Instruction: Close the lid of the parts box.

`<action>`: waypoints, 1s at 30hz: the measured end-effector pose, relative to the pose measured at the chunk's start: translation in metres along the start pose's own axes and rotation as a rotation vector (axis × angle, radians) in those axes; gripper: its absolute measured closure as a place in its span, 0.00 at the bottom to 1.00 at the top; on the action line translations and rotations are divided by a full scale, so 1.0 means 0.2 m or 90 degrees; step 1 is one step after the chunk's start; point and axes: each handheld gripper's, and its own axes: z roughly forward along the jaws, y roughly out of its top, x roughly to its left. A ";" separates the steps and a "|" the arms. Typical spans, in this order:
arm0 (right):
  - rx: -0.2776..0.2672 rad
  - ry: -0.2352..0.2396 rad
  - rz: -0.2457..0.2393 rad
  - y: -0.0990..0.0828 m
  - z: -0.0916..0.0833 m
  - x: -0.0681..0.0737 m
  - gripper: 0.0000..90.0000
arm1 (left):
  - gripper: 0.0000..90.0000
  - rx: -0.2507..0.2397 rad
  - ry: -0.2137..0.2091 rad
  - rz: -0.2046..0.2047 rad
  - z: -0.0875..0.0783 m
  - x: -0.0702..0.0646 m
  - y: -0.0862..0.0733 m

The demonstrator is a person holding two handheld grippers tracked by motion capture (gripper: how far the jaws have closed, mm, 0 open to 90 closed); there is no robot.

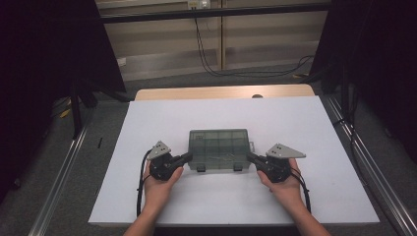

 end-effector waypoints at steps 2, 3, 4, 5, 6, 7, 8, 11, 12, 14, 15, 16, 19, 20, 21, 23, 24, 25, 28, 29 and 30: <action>-0.007 -0.004 -0.002 -0.01 0.00 0.00 1.00 | 1.00 -0.002 0.006 0.001 0.00 -0.01 0.00; -0.007 -0.004 -0.006 -0.01 0.01 0.00 1.00 | 1.00 -0.003 0.015 0.000 0.00 -0.01 0.00; -0.007 -0.007 -0.007 -0.01 0.01 0.00 1.00 | 1.00 -0.002 0.018 -0.002 0.00 -0.01 0.00; -0.007 -0.006 -0.003 -0.01 0.01 0.01 1.00 | 1.00 -0.001 0.020 -0.006 0.00 -0.01 0.00; -0.011 0.002 0.000 0.00 0.00 0.00 1.00 | 1.00 -0.002 0.016 -0.005 0.00 0.00 0.00; -0.014 0.007 0.014 0.00 0.00 0.00 0.98 | 1.00 0.000 0.015 -0.002 -0.01 0.00 0.00; -0.018 0.015 0.020 0.00 -0.01 -0.01 0.91 | 1.00 0.001 0.014 -0.001 -0.01 0.00 0.00; -0.029 0.022 0.019 0.01 -0.04 -0.02 0.67 | 1.00 0.001 0.017 -0.003 -0.01 0.00 0.00; -0.034 0.023 0.019 0.02 -0.05 -0.03 0.58 | 1.00 0.002 0.017 -0.003 -0.01 0.00 0.00; -0.039 0.020 0.019 0.02 -0.07 -0.05 0.38 | 1.00 0.001 0.016 -0.006 -0.01 0.00 0.00; -0.041 0.025 0.030 0.02 -0.08 -0.06 0.26 | 1.00 0.000 0.014 -0.007 0.00 0.00 0.00; -0.042 0.023 0.036 0.02 -0.09 -0.08 0.13 | 1.00 -0.001 0.008 -0.006 0.00 0.01 0.00; -0.046 -0.003 0.037 0.02 -0.13 -0.11 0.00 | 1.00 -0.003 0.009 -0.006 0.00 0.01 0.00; -0.049 -0.006 0.035 0.02 -0.14 -0.12 0.00 | 1.00 -0.003 0.008 -0.005 0.00 0.01 0.00; -0.053 -0.008 0.035 0.02 -0.15 -0.13 0.00 | 1.00 -0.004 0.010 -0.005 0.00 0.01 0.01; -0.060 -0.023 0.034 0.02 -0.18 -0.15 0.00 | 1.00 -0.002 0.011 -0.005 0.00 0.01 0.01; -0.059 -0.023 0.033 0.01 -0.20 -0.16 0.00 | 1.00 -0.003 0.010 -0.007 0.00 0.01 0.01; -0.059 -0.028 0.032 0.01 -0.21 -0.17 0.00 | 1.00 -0.003 0.010 -0.007 0.00 0.01 0.01; -0.064 -0.039 0.040 -0.01 -0.25 -0.20 0.00 | 1.00 -0.003 0.010 -0.007 0.00 0.01 0.01; -0.066 -0.041 0.041 -0.01 -0.26 -0.21 0.00 | 1.00 -0.003 0.013 -0.007 0.00 0.01 0.01; -0.068 -0.043 0.044 -0.02 -0.28 -0.21 0.00 | 1.00 -0.005 0.012 -0.007 0.00 0.01 0.01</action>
